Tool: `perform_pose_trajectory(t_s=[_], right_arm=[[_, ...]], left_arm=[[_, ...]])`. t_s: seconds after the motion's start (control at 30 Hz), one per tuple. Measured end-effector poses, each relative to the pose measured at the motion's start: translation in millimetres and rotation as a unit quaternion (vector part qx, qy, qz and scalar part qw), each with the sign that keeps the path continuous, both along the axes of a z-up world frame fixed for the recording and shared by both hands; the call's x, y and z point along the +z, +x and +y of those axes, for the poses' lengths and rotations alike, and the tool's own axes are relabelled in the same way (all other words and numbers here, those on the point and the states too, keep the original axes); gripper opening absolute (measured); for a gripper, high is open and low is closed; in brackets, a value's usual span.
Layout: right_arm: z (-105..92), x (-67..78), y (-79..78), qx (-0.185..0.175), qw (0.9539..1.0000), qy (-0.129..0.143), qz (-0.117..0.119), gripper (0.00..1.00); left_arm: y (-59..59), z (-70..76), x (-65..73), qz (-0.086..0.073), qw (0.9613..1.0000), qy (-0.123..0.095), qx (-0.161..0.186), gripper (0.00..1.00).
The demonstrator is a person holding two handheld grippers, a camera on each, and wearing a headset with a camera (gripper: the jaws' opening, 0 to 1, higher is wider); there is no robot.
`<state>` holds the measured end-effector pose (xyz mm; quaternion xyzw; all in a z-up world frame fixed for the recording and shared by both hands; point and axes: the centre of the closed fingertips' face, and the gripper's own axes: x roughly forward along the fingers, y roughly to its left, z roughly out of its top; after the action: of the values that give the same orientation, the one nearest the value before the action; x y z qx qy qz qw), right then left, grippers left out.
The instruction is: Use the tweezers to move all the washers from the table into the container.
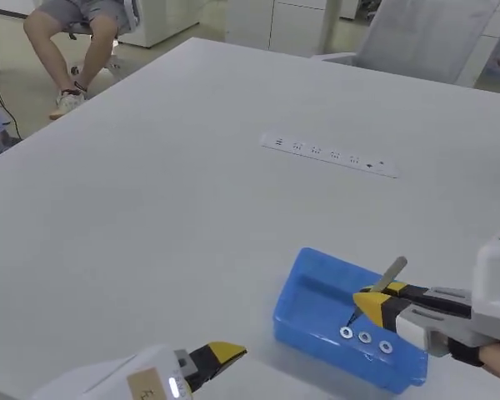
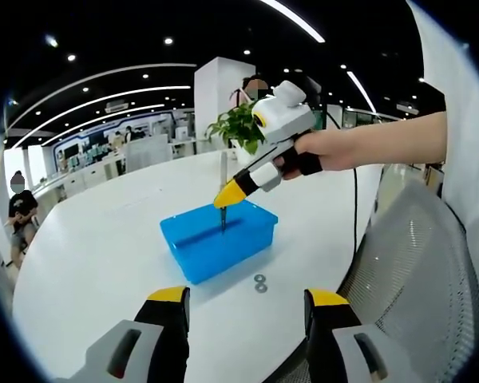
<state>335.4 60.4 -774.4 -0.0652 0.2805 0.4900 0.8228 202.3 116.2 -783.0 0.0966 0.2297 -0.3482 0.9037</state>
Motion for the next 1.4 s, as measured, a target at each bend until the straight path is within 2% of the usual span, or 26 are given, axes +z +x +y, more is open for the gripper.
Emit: perform_pose_trajectory(t_s=[0.3,0.5,0.8,1.13,1.4], right_arm=[[-1.5,22.9,-19.2,0.015,0.9994,0.021,-0.025,0.04],[-1.5,24.5,-34.7,0.028,0.999,0.027,-0.023,0.04],[-3.4,4.0,-51.9,0.033,0.9994,0.014,-0.002,0.04],[-1.1,-16.0,-57.3,0.043,0.999,-0.003,0.012,0.04],[2.9,-32.2,-67.4,0.054,0.998,-0.009,0.031,0.04]], left_arm=[[-0.7,-0.9,-0.2,-0.001,1.0,0.001,-0.002,0.57],[-1.1,-0.9,-1.3,0.0,1.0,0.002,-0.003,0.56],[-1.5,-0.9,-1.3,0.001,1.0,0.004,-0.005,0.56],[-2.3,-1.4,-0.7,0.002,1.0,0.005,-0.006,0.56],[-3.0,-1.8,-0.4,0.004,1.0,0.006,-0.007,0.56]])
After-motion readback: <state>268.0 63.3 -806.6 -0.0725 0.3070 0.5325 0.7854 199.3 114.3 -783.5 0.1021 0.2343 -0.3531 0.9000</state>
